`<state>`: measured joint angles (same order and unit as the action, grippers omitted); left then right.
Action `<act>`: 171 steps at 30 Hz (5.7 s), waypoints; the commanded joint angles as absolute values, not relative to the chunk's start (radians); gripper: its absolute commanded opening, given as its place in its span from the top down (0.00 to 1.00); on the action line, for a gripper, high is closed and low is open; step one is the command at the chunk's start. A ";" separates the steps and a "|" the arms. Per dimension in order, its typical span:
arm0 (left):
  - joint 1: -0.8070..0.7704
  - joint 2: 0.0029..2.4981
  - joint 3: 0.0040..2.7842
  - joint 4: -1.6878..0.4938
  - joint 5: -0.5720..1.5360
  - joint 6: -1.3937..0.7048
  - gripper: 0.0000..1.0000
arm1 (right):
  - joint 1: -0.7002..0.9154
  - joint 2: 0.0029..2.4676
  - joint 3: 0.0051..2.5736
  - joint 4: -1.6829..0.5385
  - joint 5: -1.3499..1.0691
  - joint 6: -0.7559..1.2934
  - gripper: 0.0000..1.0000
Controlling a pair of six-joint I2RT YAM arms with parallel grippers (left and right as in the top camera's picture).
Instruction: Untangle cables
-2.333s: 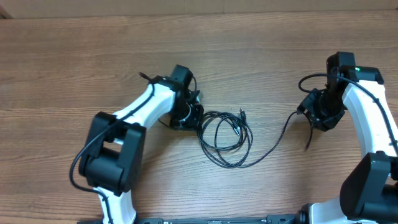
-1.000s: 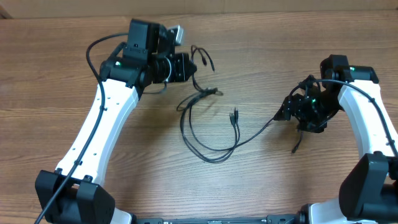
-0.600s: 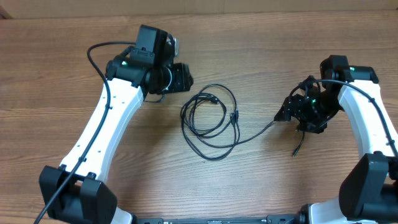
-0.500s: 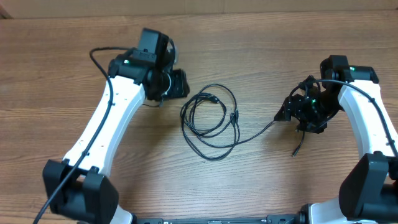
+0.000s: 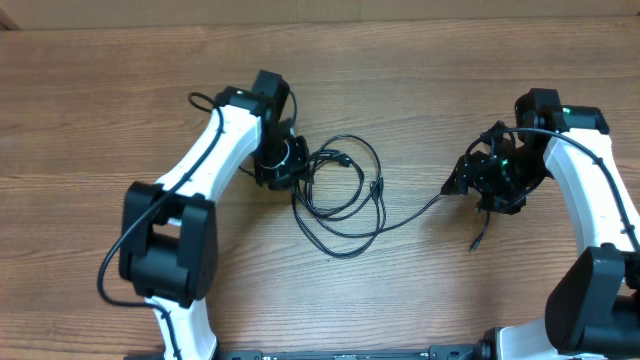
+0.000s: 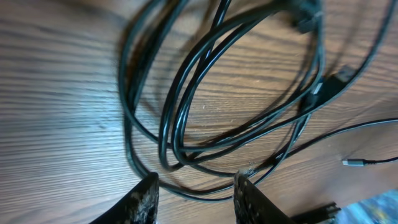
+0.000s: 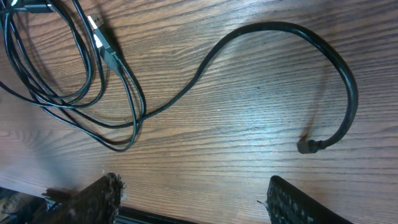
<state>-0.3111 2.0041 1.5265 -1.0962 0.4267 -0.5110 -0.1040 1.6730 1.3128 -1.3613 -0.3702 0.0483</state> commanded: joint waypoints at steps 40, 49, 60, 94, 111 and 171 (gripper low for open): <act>-0.478 2.119 1.511 -1.083 0.148 -0.801 0.61 | -0.102 1.659 1.329 -1.374 -0.383 0.039 0.29; -0.479 2.119 1.510 -1.075 0.105 -0.801 0.62 | -0.102 1.659 1.329 -1.375 -0.375 0.039 0.29; -0.478 2.120 1.508 -1.061 0.069 -0.801 0.62 | -0.102 1.659 1.329 -1.375 -0.375 0.039 0.29; -0.477 2.039 1.560 -1.066 0.145 -0.648 0.96 | -0.096 1.659 1.329 -1.382 -0.376 0.039 0.30; -0.451 1.811 1.615 -1.073 0.379 -0.432 0.96 | 0.038 1.659 1.329 -1.362 -0.376 0.045 0.30; -0.319 1.803 1.768 -1.328 0.163 -0.311 0.48 | 0.060 1.659 1.329 -1.379 -0.349 0.048 0.29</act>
<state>-0.2756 1.7985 1.7615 -1.3144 0.1623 -0.3786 0.0551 1.6730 1.3128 -1.3769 -0.3542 0.0490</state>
